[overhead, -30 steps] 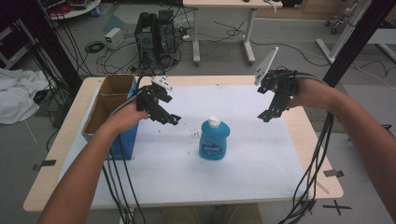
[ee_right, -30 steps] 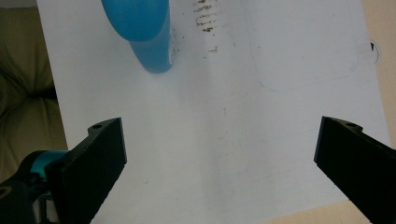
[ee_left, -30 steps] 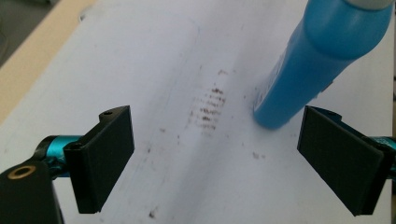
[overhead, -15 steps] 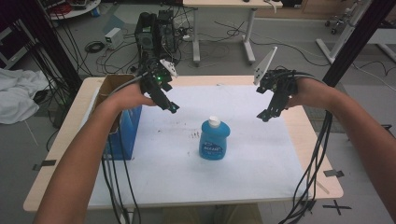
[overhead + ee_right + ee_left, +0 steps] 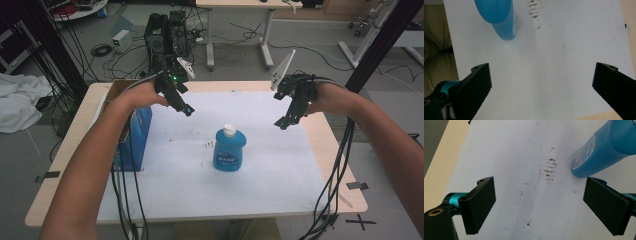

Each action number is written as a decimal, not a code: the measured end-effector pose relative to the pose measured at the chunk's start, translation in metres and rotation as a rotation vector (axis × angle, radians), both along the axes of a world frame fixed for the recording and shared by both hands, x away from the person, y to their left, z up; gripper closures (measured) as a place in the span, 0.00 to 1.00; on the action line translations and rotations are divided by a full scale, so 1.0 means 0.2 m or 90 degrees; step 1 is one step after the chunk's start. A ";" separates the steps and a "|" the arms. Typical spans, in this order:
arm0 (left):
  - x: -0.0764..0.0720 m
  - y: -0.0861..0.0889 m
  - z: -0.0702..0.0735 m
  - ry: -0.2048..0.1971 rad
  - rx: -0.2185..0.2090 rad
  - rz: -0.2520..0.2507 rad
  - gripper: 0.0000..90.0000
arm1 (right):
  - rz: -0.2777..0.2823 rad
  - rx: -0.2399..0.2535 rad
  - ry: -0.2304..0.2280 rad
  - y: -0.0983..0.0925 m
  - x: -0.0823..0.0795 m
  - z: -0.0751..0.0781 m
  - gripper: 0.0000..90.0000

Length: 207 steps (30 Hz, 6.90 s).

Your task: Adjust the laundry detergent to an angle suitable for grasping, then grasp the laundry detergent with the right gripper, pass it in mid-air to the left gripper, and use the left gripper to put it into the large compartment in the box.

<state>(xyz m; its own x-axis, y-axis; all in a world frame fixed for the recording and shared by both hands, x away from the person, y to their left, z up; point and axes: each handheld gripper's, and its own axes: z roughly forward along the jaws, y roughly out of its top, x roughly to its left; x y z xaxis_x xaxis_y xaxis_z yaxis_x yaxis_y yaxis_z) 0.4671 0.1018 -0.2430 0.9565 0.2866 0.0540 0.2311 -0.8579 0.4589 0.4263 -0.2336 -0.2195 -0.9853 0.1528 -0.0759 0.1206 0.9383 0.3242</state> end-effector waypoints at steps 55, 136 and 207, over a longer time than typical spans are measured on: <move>-0.02 0.00 -0.01 0.021 0.017 -0.035 0.12 | -0.017 0.015 0.003 0.04 0.18 -0.01 0.01; -0.04 0.02 -0.04 0.009 0.012 -0.063 0.12 | 0.015 0.156 0.046 -0.01 -0.10 -0.29 0.01; -0.05 0.01 -0.07 0.010 0.015 -0.054 0.12 | 0.023 0.394 0.088 0.17 -0.15 -0.77 0.01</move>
<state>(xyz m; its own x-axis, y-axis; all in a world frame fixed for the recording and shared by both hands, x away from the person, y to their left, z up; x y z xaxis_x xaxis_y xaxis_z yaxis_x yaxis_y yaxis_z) 0.4574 0.1034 -0.2569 0.9782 0.2029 0.0441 0.1640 -0.8854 0.4350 0.3955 -0.1996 -0.3735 -0.9850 0.0948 0.1441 0.1722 0.5857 0.7920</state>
